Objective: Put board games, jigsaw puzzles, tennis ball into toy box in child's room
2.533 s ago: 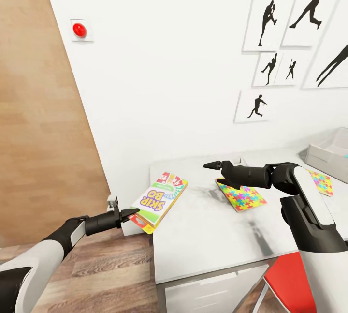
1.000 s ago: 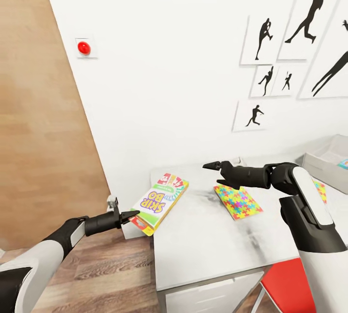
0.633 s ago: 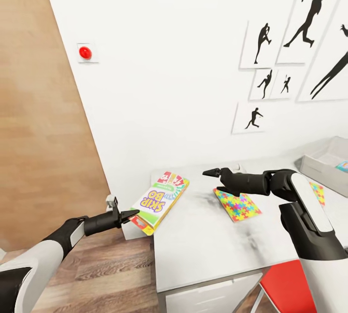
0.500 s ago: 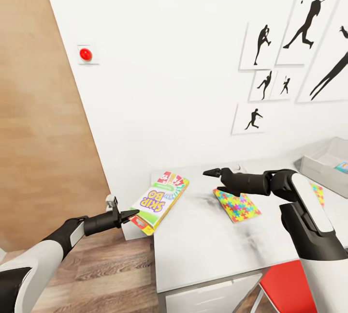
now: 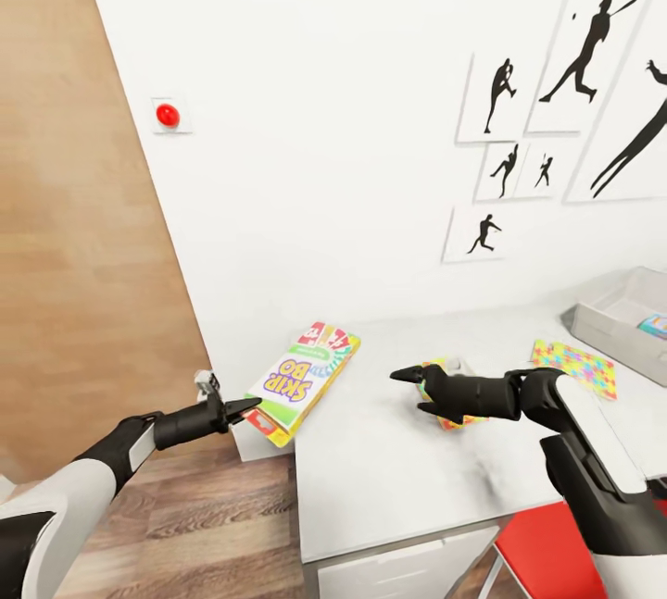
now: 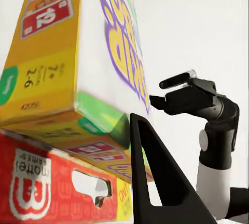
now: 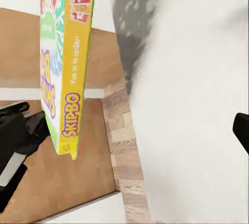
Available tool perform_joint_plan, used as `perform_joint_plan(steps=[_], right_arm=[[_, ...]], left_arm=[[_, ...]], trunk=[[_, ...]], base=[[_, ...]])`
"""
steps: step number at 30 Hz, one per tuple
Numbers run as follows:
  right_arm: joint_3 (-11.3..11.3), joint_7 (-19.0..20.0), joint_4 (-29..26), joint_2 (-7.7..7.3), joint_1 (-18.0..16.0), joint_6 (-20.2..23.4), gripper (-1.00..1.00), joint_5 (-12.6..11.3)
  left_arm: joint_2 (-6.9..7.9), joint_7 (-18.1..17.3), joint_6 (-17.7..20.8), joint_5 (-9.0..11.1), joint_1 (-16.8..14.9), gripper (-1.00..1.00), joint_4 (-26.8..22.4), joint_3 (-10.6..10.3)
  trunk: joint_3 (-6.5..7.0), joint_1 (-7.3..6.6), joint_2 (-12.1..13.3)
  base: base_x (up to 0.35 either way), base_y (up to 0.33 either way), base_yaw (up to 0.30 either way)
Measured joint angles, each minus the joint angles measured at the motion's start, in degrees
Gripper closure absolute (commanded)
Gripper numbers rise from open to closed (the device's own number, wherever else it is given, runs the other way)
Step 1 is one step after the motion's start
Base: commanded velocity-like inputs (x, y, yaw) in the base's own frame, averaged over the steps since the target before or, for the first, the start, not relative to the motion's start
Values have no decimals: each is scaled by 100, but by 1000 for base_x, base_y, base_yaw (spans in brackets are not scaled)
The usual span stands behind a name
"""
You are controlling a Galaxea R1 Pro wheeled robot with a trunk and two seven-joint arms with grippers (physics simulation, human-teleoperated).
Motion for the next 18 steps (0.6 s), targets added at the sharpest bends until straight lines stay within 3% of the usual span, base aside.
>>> perform_joint_plan(steps=[8, 10, 14, 16, 17, 18], right_arm=[[71, 842, 0, 49, 468, 4, -100, -4], [63, 1071, 0, 52, 707, 4, -100, 3], [73, 1564, 0, 55, 975, 4, -100, -1], [78, 1778, 0, 58, 1031, 4, -100, 16], [87, 2181, 0, 61, 1216, 4, -100, 52], [86, 2298, 0, 61, 1261, 4, -100, 54]], left_arm=[[280, -113, 50, -38, -14, 100, -99, -25], [476, -120, 101, -52, -18, 100, -251, -19], [722, -217, 146, -46, -18, 100, -402, -44], [775, -219, 150, -60, -17, 100, -417, -61], [941, -219, 153, -71, -17, 100, -435, -52], [986, -219, 149, -60, -17, 100, -439, -41]], trunk=[[144, -176, 321], [180, -220, 401], [252, -308, 562], [288, -352, 642], [306, -374, 682], [324, -396, 722]], base=[[0, 0, 0], [0, 0, 0], [0, 0, 0], [0, 0, 0], [0, 0, 0], [0, 0, 0]])
